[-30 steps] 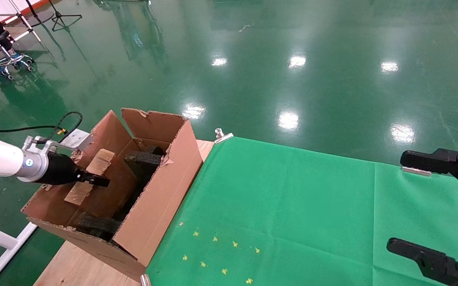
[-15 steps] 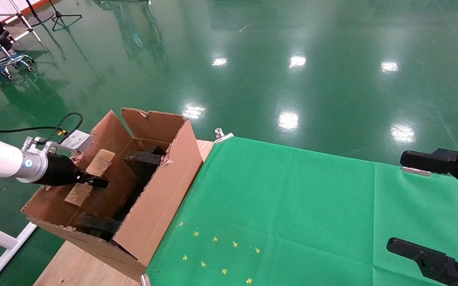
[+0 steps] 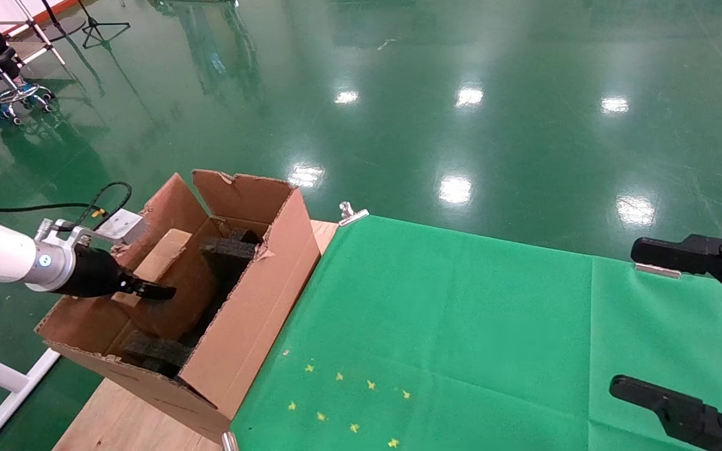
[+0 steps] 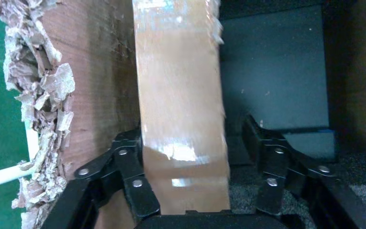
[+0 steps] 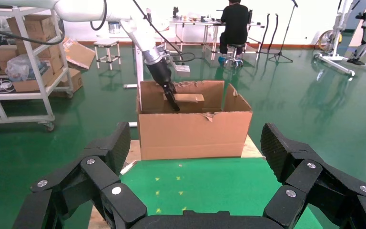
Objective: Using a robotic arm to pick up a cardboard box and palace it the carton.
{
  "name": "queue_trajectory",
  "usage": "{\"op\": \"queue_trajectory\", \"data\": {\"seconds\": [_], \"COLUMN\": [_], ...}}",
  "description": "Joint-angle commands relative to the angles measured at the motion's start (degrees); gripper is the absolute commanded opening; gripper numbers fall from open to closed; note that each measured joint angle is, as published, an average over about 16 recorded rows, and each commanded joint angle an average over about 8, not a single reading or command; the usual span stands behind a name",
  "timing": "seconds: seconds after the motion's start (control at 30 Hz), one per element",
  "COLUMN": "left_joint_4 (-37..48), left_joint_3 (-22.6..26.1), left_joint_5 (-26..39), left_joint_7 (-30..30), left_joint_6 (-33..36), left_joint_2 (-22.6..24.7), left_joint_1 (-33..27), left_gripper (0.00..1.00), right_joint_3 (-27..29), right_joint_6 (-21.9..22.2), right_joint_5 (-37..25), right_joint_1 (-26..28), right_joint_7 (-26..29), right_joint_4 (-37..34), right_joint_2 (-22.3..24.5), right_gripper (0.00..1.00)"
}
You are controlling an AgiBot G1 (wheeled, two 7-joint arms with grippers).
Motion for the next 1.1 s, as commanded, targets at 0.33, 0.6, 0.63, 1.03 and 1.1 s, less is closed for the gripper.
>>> {"op": "queue_trajectory", "data": {"seconds": [0.33,0.6,0.63,1.03,1.1], "left_joint_4": [-0.97,-4.73,-5.53,-16.75,-17.14], "left_joint_3": [0.38,-0.57,-0.97,-3.45,-3.35], "left_joint_5": [0.66,-0.76,-1.43,-6.36,-6.26], "left_joint_7": [-0.78,-1.38,-1.21,-3.32,-3.65], "left_joint_6": [0.6,3.17,3.89,9.35,9.4], "left_joint_2": [-0.05,-1.58,-1.97,-5.8,-5.83], "left_joint_1": [-1.41,-3.74,-3.93,-2.96,-2.91], "left_gripper": [1.0,1.0,1.0,1.0,1.0], "right_joint_3": [0.0,0.0,0.0,0.0,0.0], "right_joint_6": [0.0,0.0,0.0,0.02,0.02], "right_joint_5": [0.0,0.0,0.0,0.0,0.0], "right_joint_1": [0.0,0.0,0.0,-0.01,-0.01], "right_joint_7": [0.0,0.0,0.0,-0.01,-0.01], "right_joint_4": [0.0,0.0,0.0,-0.01,-0.02], "right_joint_2": [0.0,0.0,0.0,0.01,0.01], "right_gripper": [1.0,1.0,1.0,1.0,1.0]}}
